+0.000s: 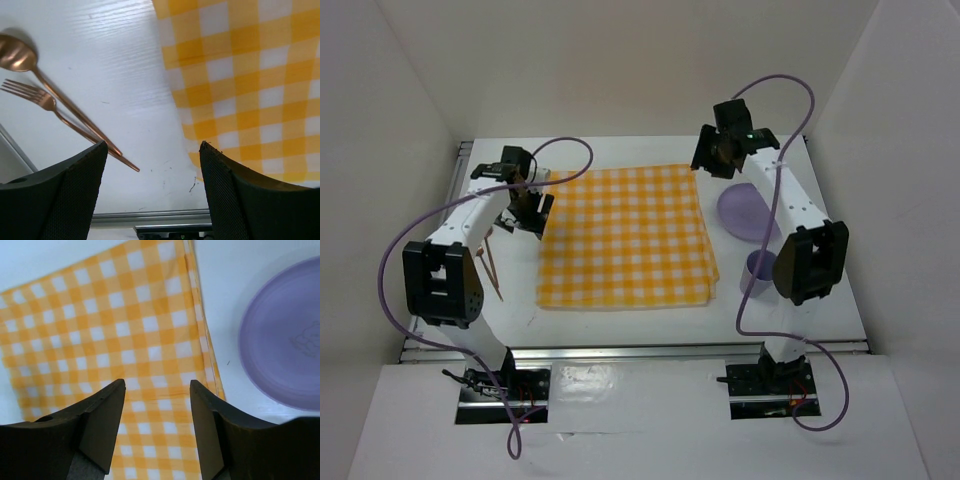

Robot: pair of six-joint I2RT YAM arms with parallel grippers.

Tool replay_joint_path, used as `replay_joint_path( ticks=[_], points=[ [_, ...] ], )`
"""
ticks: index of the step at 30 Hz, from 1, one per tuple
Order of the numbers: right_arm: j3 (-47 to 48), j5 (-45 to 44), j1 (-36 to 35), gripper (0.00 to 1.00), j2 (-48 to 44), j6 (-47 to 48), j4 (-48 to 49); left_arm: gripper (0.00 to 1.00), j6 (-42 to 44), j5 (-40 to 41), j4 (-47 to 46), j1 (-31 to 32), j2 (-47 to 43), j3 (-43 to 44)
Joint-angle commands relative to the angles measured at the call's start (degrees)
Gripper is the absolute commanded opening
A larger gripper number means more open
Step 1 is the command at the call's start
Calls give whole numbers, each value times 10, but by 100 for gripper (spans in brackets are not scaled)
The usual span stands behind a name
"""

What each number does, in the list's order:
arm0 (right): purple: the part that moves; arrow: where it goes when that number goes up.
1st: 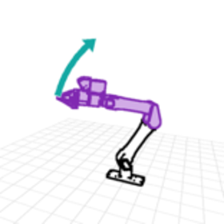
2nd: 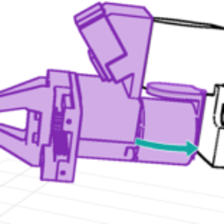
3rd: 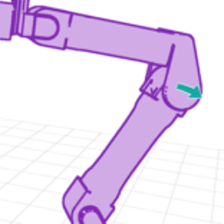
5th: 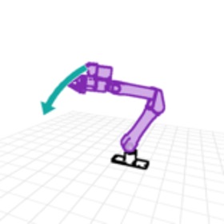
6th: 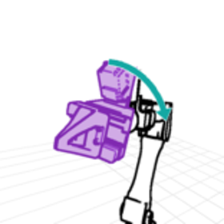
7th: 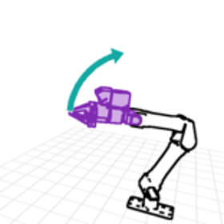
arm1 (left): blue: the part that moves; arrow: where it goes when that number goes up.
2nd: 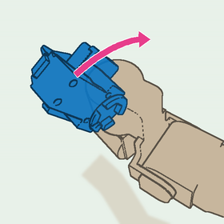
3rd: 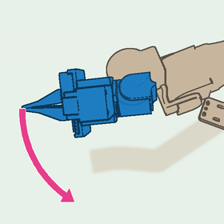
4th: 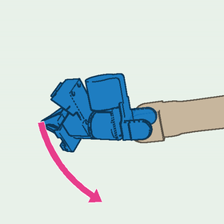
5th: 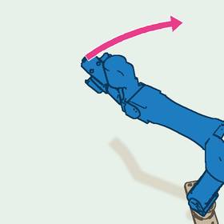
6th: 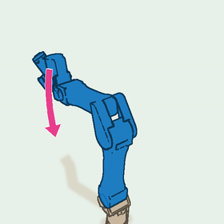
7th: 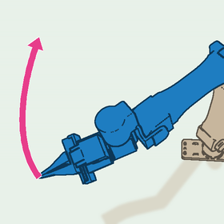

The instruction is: Set the dinner table for one person

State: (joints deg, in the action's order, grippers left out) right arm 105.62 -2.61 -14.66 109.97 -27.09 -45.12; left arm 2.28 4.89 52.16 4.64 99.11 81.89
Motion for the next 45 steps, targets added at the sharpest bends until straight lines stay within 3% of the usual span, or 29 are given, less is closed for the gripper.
replay_joint_path(
  ticks=[1, 7, 11, 15, 20, 28, 37, 40, 44, 45],
  points=[
    [-6, -38, -5, 63, -57, 29, -44, 81, -17, 6, 10, -19, -40, 19],
    [-64, -53, 42, 63, -116, 46, -89, 81, -11, 5, -3, -66, -76, -21],
    [-114, -70, 84, 64, -203, 46, -87, 81, -6, -7, -8, -79, -88, -46],
    [-162, -40, 167, 64, -234, 84, -61, 81, -12, -34, -8, -79, -88, -54],
    [-155, -28, 181, 64, -154, 102, -51, 81, -12, -45, -8, -79, -76, -54],
    [-185, -16, 293, 55, -47, 11, 14, 81, -12, -45, -14, -79, -88, -77],
    [-179, -27, 293, 55, 58, -8, 50, 81, -12, -34, -14, -79, -87, -77],
    [-166, -16, 293, 49, 95, -16, 50, 81, -12, -28, -14, -79, -81, -77],
    [-159, -16, 293, 30, 110, -23, 58, 81, -12, -21, -14, -79, -76, -77],
    [-159, -16, 293, 15, 110, -23, 58, 81, -12, -16, -14, -79, -76, -77]
  ],
)
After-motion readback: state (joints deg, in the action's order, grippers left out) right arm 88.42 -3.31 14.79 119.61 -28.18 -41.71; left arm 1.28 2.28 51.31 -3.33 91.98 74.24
